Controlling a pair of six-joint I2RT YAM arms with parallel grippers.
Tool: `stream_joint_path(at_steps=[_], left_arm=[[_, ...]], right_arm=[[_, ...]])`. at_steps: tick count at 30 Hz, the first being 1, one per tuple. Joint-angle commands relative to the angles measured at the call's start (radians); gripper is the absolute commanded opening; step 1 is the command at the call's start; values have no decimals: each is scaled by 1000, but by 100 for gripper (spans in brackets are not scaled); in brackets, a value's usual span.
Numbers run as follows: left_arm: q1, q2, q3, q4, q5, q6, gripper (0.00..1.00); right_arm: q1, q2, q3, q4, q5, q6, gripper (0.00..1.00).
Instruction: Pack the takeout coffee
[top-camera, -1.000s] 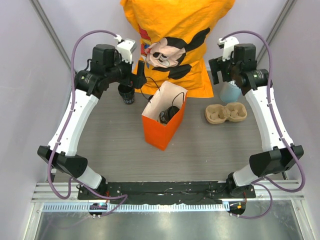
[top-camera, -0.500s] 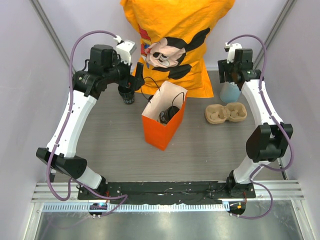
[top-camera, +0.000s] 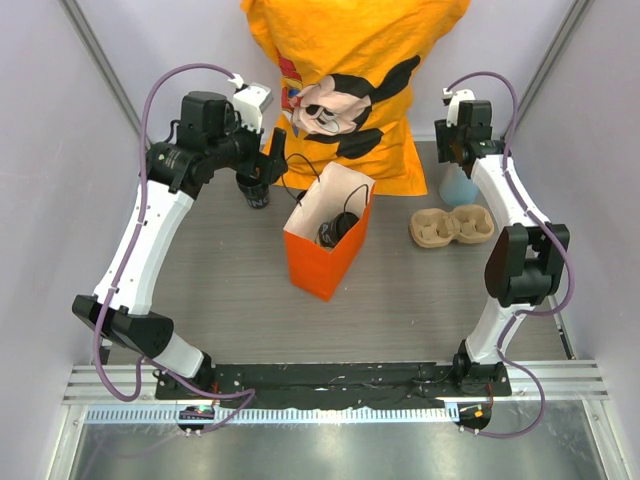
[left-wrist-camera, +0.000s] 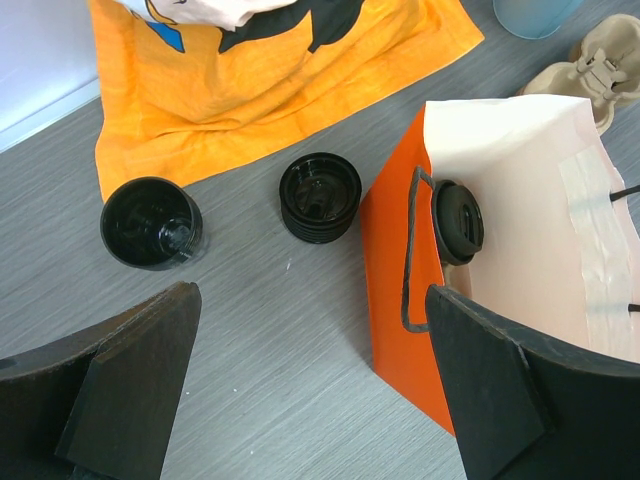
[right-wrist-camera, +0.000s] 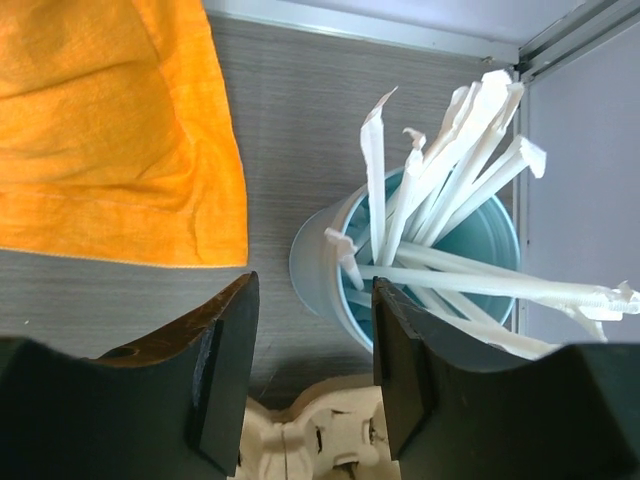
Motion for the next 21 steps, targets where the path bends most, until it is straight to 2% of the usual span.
stream_joint_path(at_steps=[1, 6, 10, 12, 21], left_arm=[[6, -33, 5, 6, 16, 6, 100], [9, -31, 3, 9, 17, 3, 100], [8, -27, 3, 9, 17, 3, 100], [8, -24, 5, 9, 17, 1, 100], [8, -11, 8, 12, 22, -2, 100]], right_arm=[[-7, 8, 31, 101, 37, 7, 52], [-13, 40, 51, 105, 42, 4, 46], [-16, 59, 54, 108, 45, 4, 34], [-16, 66, 57, 113, 46, 4, 33], [-17, 62, 55, 133, 64, -9, 6]])
